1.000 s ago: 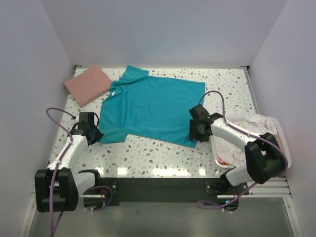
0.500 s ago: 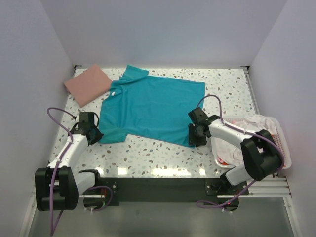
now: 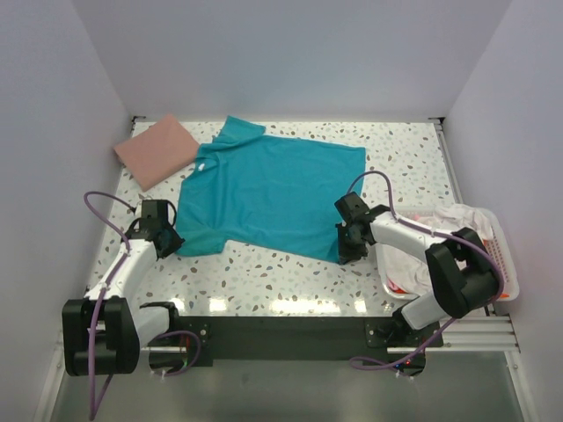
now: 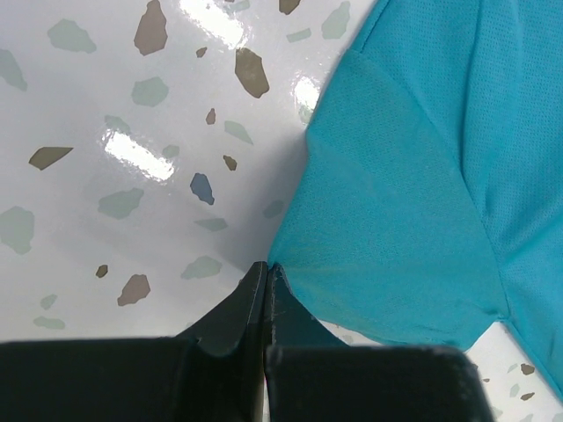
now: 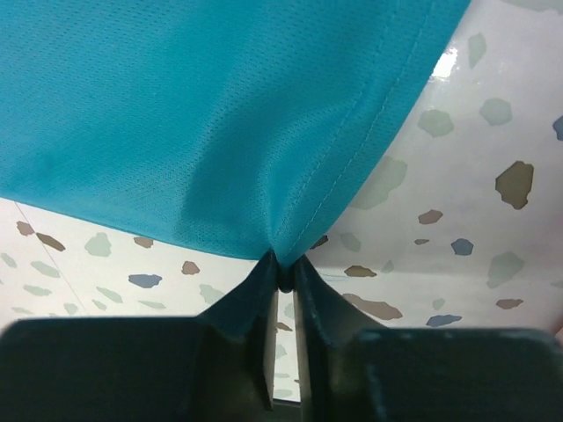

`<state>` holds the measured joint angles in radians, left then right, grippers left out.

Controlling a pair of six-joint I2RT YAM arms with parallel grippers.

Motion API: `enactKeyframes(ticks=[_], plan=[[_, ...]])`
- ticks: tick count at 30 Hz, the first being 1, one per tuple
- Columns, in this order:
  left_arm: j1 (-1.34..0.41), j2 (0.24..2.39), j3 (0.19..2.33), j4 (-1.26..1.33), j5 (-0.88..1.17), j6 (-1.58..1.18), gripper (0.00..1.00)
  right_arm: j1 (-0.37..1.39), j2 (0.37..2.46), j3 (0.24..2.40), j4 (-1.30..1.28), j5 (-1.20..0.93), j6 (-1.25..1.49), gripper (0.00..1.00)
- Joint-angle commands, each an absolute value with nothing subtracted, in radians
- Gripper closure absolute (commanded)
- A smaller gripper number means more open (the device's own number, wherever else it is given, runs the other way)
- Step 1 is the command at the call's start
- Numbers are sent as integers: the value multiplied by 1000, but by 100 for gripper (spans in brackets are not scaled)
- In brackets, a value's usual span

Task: Fold and stack the t-shirts
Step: Fold the tshirt

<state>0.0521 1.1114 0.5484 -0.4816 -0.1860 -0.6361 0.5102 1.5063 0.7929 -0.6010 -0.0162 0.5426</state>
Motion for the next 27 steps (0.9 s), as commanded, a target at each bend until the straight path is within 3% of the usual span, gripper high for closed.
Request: enactKeyframes(ticks=[1, 5, 20, 27], plan=[[60, 1091, 589, -503, -184, -634, 100, 517, 1551, 781, -613, -51, 525, 90], [61, 1065, 617, -552, -161, -658, 100, 518, 1528, 801, -686, -72, 509, 100], [60, 876, 689, -742, -146, -690, 100, 518, 1433, 808, -868, -126, 502, 100], [58, 939, 732, -670, -92, -661, 100, 515, 1425, 911, -977, -62, 522, 100]])
